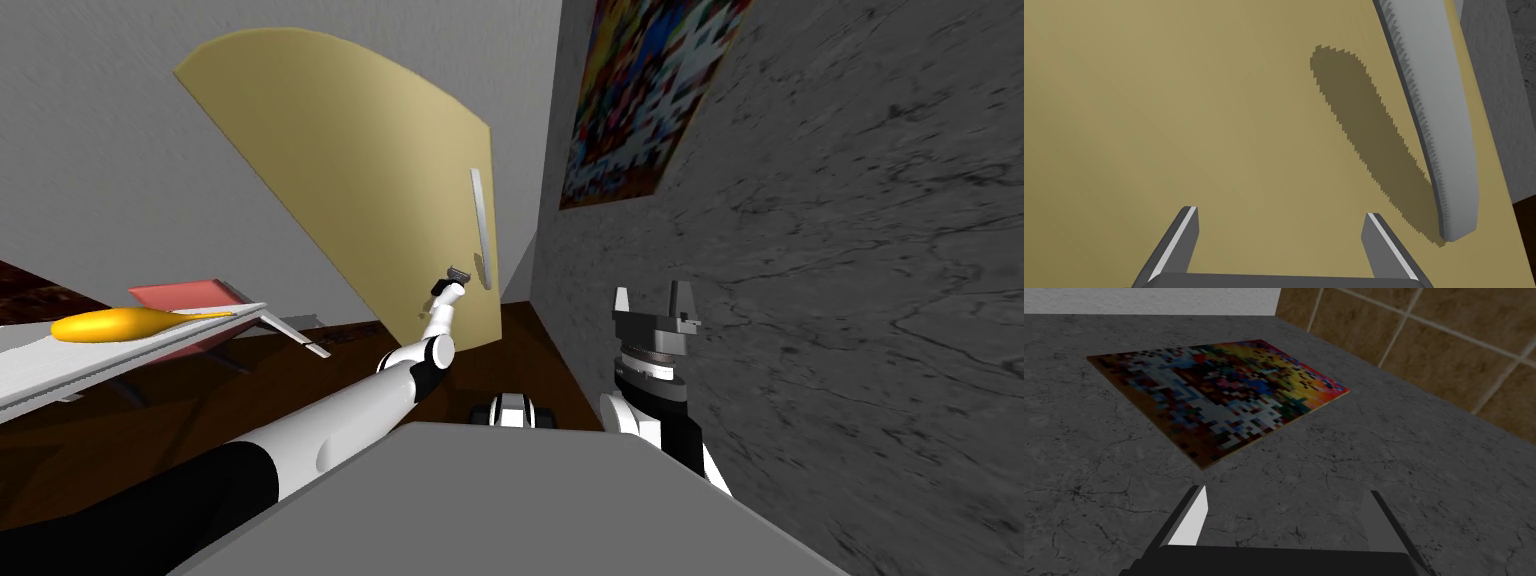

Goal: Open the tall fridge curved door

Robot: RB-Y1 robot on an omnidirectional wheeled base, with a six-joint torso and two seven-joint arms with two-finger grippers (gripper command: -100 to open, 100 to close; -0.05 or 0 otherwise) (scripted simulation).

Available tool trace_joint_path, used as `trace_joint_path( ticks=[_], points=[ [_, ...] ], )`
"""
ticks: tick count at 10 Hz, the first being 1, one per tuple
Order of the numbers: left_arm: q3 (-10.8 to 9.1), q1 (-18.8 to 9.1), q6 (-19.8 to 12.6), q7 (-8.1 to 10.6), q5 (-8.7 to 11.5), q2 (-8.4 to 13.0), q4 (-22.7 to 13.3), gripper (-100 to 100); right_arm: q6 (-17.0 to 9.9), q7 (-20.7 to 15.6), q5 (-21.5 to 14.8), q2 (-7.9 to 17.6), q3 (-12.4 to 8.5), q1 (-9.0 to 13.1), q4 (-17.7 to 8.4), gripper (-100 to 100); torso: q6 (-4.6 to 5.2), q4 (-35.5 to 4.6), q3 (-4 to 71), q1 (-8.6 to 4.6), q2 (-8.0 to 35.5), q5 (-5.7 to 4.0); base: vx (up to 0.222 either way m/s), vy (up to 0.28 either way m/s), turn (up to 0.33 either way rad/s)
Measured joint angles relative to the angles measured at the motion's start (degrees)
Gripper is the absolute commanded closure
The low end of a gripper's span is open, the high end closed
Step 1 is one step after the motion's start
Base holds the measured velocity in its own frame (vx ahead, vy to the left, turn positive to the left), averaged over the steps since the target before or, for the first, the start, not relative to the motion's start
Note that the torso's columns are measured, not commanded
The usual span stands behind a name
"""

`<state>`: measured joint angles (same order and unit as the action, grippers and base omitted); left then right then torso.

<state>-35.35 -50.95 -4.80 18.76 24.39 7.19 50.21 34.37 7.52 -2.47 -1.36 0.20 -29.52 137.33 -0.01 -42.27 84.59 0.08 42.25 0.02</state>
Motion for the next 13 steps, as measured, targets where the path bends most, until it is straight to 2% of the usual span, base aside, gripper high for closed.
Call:
trace_joint_path(
  ticks=[5,8,10,11,13],
  points=[
    [-2.50,-0.40,-0.26,-0.45,-0.51,0.03,-1.12,-100,0.00,0.00,0.00,0.00,0.00,0.01,0.00,0,0.01,-0.04,-0.08,-0.01,0.11,0.00,0.173,-0.168,0.050],
    [-4.29,-0.69,-0.56,-0.84,-1.15,-1.40,-1.41,-100,0.00,0.00,0.00,0.00,0.00,0.00,0.00,0,0.02,0.03,0.06,-0.12,-0.10,-0.03,0.185,-0.182,0.060],
    [-4.86,-0.85,-0.43,-0.99,-1.31,-2.16,-1.84,-100,0.00,0.00,0.00,0.01,0.00,0.02,0.00,0,0.04,-0.05,-0.12,0.21,0.23,0.05,0.045,-0.051,0.004],
    [-4.84,-0.86,-0.43,-0.99,-1.30,-2.16,-1.84,100,-0.01,0.00,0.00,0.01,-0.01,0.03,-0.01,0,0.00,-0.12,-0.25,0.31,0.39,0.10,0.012,-0.006,0.016],
    [-4.29,-1.13,-0.37,-0.77,-0.83,-2.22,-1.79,100,-0.01,0.00,0.00,0.02,-0.02,0.05,-0.01,0,0.13,-0.02,-0.27,0.09,0.48,-0.01,-0.160,0.110,-0.069]
  ],
)
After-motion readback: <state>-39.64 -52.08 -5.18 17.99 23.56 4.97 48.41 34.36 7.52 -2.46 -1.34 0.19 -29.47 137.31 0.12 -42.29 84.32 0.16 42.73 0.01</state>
